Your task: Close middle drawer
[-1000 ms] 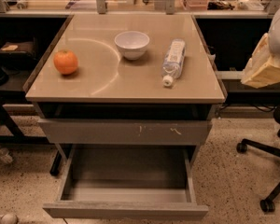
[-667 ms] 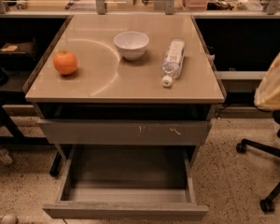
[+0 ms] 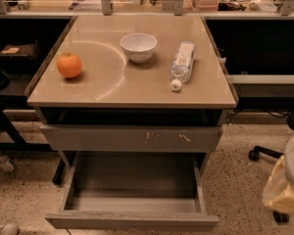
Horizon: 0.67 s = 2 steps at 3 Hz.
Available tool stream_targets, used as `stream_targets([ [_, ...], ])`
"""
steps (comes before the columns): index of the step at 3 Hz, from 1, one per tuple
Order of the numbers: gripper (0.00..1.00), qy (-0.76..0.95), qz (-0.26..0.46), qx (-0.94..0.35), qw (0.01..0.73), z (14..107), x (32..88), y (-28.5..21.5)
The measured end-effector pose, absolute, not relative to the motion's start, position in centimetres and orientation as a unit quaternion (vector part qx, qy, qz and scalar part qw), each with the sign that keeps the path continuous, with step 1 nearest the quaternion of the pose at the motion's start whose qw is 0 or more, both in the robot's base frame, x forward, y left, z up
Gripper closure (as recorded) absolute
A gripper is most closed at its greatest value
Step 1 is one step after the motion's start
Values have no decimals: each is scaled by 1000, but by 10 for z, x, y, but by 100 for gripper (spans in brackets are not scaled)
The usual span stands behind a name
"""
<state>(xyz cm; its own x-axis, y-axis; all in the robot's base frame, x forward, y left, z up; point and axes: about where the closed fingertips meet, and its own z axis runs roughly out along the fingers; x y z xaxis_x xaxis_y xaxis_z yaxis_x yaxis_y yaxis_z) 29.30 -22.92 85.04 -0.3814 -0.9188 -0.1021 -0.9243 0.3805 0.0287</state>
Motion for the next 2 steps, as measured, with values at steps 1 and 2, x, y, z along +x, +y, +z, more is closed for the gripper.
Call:
stream_targets([
  [1, 100, 832, 58, -552, 3, 823, 272, -231],
  [2, 100, 832, 58, -552, 3, 823, 272, -231],
])
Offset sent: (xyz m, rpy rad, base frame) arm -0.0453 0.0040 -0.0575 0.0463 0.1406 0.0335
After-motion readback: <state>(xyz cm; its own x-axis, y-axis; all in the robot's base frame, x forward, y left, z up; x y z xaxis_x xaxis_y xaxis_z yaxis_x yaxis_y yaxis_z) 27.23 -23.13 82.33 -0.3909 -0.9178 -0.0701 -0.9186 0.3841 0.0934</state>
